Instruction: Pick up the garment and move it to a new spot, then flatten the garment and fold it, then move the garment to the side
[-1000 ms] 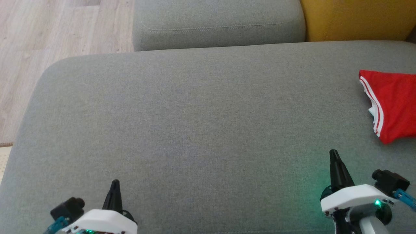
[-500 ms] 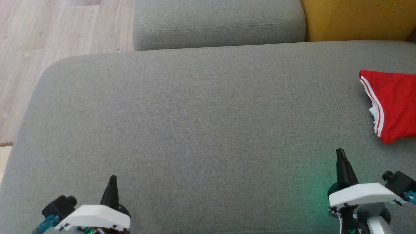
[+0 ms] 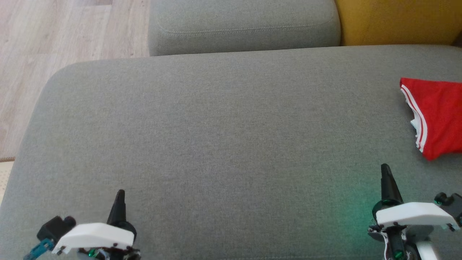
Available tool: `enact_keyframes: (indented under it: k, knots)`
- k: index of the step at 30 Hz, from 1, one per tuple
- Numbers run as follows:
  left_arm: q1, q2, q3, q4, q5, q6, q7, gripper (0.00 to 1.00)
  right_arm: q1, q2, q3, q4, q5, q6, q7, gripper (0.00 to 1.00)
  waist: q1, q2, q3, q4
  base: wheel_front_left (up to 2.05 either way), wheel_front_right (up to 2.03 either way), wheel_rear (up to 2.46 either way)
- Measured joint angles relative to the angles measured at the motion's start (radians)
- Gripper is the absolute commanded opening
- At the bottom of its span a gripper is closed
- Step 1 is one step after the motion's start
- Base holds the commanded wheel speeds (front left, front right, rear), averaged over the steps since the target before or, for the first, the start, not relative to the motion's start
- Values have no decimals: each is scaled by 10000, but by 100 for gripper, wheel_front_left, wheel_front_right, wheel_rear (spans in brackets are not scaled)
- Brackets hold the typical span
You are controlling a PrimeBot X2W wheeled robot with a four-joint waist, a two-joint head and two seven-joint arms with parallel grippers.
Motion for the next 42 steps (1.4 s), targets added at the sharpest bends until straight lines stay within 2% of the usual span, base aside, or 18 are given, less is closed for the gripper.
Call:
enact_keyframes:
  k: [42]
  knots:
    - [-630,-4,1037,-69,-4405,-880,1152,0,-218,0,-660,-479,4819,0,957,0,0,0,39,51,0,0,0]
